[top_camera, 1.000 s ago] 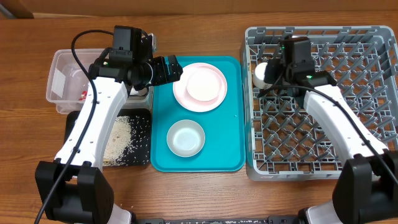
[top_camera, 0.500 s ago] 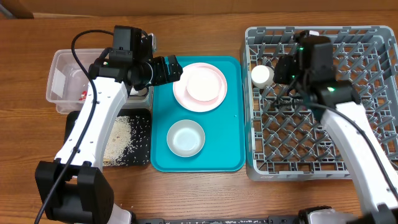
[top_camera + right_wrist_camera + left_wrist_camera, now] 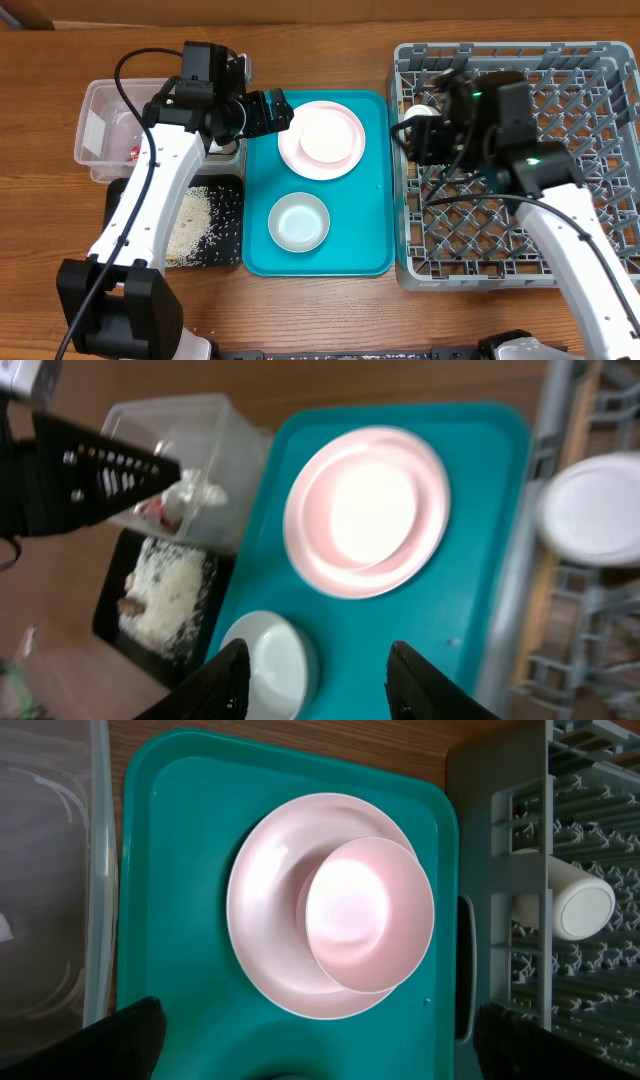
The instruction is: Sort waste into correct bins and load items into the dishwasher
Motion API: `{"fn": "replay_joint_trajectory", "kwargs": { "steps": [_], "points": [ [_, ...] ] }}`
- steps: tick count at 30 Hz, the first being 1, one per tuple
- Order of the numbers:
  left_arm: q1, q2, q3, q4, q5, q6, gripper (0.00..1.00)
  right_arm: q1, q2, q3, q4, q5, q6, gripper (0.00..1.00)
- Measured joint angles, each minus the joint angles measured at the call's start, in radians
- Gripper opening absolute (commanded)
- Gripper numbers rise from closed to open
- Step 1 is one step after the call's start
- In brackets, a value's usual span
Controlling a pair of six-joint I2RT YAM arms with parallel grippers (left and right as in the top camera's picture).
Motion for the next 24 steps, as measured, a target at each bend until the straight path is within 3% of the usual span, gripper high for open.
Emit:
{"fn": "replay_joint_trajectory", "kwargs": {
  "steps": [9, 24],
  "points": [
    [0.000, 0.000, 0.000, 0.000, 0.000, 0.000, 1.00, 0.131, 0.093, -0.006, 0.010, 0.241, 0.028, 0.46],
    [0.000, 0.000, 0.000, 0.000, 0.000, 0.000, 1.00, 0.152, 0.205, -0.006, 0.123, 0.277, 0.045, 0.49]
  ]
}}
